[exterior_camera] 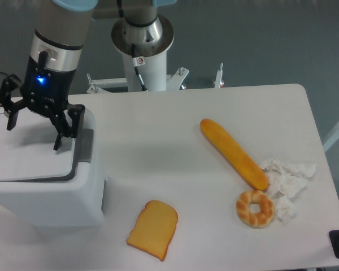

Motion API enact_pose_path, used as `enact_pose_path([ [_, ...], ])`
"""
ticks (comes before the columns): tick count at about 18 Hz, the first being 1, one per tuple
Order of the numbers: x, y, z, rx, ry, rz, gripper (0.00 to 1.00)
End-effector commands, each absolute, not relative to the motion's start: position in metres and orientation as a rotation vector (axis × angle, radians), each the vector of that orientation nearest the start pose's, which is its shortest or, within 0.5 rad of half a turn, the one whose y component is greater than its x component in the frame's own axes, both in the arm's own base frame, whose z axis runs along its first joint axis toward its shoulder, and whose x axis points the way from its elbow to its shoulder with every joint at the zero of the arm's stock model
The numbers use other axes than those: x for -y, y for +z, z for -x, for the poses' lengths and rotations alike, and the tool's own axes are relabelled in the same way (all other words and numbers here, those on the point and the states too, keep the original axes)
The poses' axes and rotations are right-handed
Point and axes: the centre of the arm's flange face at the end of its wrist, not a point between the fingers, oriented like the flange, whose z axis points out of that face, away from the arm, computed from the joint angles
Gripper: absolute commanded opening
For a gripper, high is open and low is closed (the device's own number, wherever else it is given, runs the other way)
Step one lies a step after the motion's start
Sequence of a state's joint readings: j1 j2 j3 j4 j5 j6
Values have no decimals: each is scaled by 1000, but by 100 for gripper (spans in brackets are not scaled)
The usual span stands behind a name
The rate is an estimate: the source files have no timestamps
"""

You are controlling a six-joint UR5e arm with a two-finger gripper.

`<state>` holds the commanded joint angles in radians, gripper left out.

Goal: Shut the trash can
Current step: 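Push the lid down with the gripper until it shuts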

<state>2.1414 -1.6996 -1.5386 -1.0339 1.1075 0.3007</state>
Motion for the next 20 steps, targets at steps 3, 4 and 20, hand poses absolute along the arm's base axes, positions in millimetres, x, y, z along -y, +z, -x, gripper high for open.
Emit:
enact_pose_path([
  [3,-578,508,163,209,-299,2532,100],
  [4,-578,507,163,204,-299,2533,100],
  [20,-575,496,171,196,-298,2549,100],
])
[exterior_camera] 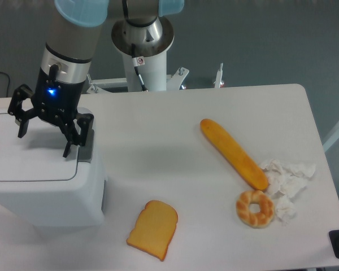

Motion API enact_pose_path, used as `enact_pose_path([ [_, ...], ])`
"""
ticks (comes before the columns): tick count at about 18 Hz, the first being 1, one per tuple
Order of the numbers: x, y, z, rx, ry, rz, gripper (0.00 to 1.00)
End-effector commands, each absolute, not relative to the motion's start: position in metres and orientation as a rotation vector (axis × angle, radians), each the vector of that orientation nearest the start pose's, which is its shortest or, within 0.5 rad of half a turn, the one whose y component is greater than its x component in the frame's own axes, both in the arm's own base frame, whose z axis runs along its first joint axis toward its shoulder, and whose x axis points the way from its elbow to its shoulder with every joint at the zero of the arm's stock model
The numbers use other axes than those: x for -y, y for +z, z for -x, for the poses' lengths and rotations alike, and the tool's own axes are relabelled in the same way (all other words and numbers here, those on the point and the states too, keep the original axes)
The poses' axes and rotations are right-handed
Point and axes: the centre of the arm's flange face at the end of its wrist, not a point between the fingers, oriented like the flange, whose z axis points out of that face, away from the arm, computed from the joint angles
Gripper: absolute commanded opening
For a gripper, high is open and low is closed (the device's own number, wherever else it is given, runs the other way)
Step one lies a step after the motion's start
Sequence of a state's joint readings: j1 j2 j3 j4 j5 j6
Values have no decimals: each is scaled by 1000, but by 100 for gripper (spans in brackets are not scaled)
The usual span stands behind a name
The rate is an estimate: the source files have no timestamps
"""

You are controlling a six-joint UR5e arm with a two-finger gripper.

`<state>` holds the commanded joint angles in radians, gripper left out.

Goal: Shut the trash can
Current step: 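Push the lid down with the gripper until it shuts, then lift the gripper off the closed lid and withdraw it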

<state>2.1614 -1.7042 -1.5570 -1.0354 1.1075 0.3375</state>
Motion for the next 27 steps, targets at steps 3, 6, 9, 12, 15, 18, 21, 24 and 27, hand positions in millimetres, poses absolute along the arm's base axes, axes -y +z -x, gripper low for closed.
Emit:
enact_pose_path([
  [3,-574,497,172,198,-296,2547,100],
  [6,-574,497,174,202,-295,2547,100],
  [9,-572,495,175,205,-298,2549,100],
  [12,-568,494,174,202,-296,2551,100],
  [15,-568,493,173,201,-299,2554,100],
  [18,-566,495,172,202,-298,2552,100],
  [21,-565,498,172,201,-295,2550,100],
  [24,-563,509,181,215,-279,2529,100],
  [27,-546,528,198,259,-238,2498,100],
])
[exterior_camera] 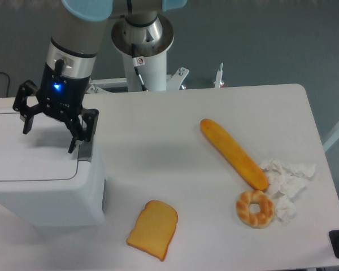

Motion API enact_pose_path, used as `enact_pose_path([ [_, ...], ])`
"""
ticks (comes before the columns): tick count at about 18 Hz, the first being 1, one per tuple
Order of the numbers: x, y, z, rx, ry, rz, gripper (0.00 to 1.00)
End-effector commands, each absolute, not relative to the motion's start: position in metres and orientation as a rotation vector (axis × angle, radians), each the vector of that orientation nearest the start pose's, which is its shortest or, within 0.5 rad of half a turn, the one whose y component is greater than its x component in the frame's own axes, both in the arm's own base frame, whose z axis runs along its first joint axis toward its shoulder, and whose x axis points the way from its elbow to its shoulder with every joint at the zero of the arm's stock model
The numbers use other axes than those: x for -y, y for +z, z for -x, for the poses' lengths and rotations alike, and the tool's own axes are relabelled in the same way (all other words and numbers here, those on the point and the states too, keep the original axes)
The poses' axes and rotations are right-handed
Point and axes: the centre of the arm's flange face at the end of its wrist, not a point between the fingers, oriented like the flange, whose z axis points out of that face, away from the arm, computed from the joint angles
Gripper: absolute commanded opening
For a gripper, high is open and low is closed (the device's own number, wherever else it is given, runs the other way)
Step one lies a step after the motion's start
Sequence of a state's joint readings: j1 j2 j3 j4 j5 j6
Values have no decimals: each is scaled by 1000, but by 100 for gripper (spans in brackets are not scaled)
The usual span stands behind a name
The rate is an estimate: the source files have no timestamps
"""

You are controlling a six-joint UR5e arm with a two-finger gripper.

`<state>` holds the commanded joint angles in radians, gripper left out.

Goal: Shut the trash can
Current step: 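Lift the gripper off the closed lid and withdraw it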

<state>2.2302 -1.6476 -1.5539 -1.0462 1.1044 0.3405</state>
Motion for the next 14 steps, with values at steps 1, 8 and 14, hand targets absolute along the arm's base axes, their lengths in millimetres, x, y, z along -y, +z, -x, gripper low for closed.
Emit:
enact_pose_path([
  [1,-537,535,206,277,-213,2489,100],
  [8,-473,546,259,465,190,2598,100],
  [14,-416,526,286,297,452,2854,100],
])
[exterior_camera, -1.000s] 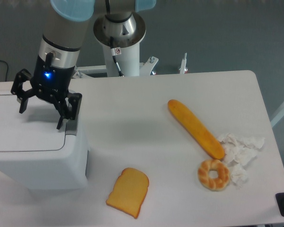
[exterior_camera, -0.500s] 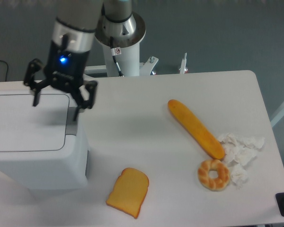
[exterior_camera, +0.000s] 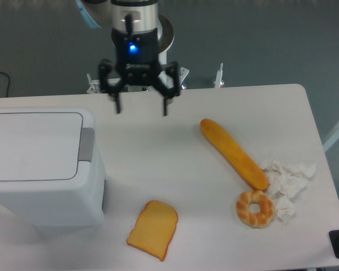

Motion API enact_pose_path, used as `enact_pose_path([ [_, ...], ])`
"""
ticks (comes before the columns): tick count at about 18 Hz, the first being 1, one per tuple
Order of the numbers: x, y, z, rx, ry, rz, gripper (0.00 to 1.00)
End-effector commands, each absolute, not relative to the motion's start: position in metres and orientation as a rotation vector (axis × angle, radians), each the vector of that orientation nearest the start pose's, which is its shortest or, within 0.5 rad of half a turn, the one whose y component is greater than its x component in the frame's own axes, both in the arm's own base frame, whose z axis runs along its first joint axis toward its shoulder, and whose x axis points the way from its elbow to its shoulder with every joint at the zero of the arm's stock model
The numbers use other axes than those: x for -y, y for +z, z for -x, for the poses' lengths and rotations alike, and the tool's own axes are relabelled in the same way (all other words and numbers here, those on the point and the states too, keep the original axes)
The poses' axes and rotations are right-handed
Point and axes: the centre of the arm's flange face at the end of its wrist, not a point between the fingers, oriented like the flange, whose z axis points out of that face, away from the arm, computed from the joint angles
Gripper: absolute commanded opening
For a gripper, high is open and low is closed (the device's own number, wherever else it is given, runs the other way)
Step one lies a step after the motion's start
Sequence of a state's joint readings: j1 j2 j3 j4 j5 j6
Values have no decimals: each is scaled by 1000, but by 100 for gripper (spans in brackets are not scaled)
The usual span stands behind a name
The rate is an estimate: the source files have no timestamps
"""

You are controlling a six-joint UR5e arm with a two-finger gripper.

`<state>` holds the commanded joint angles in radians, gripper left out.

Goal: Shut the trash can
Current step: 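Lift the gripper off the closed lid and withdraw it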

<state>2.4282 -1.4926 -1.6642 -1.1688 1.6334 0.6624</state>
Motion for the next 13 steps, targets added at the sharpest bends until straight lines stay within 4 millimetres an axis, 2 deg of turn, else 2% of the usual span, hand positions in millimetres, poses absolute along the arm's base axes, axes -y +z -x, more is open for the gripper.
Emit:
enact_pose_path([
  [2,-400,517,290,323,489,2917,100],
  [4,-376,511,300,395,519,2997,100],
  [5,-352,513,309,461,521,3015,100],
  [7,-317,514,324,482,475,3075,100],
  [10,-256,517,345,347,378,3200,100],
  [13,-189,523,373,298,342,3251,100],
])
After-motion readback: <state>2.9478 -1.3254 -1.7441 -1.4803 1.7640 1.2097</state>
